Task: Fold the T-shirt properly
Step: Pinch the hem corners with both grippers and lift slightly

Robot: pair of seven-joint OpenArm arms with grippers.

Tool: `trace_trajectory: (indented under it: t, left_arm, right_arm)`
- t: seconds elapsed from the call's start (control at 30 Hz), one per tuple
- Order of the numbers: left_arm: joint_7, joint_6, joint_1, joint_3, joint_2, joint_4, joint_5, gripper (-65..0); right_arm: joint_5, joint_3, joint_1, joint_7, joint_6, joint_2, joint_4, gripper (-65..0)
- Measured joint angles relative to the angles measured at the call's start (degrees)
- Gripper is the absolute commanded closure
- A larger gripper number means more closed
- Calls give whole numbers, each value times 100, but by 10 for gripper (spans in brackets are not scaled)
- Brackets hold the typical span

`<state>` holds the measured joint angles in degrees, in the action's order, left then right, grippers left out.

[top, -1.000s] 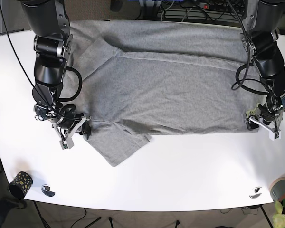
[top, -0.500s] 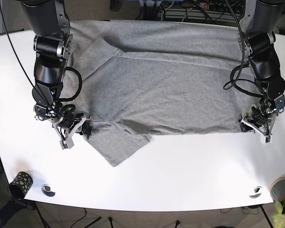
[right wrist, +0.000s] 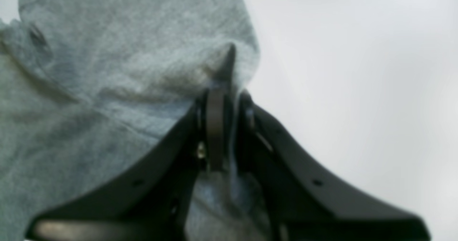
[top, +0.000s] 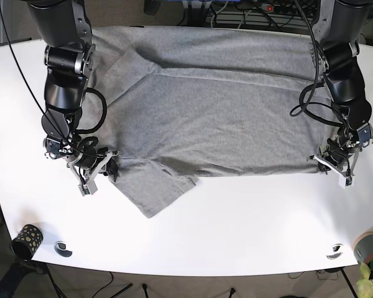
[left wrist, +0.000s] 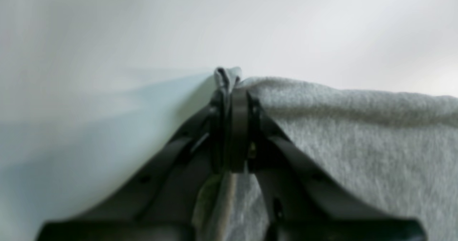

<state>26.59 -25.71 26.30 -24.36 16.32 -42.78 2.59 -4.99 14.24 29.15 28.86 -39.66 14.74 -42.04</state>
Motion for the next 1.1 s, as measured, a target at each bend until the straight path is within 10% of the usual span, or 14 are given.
trace_trajectory:
  t: [0.53,0.8,1.1]
  left_arm:
    - [640,-435,-544,9,-389,-2428,-26,0]
    - [682,-487,-695,4,-404,-2461,-44,0]
    - [678,-503,-763,2,-407,-2465,-39,0]
  right_arm:
    - [28,-9,-426,1180,-2,70,-2258,-67]
    - [9,55,-525,970,-2,66,-1952,-401]
    - [42,243,-157,-87,4,83,-420,-460]
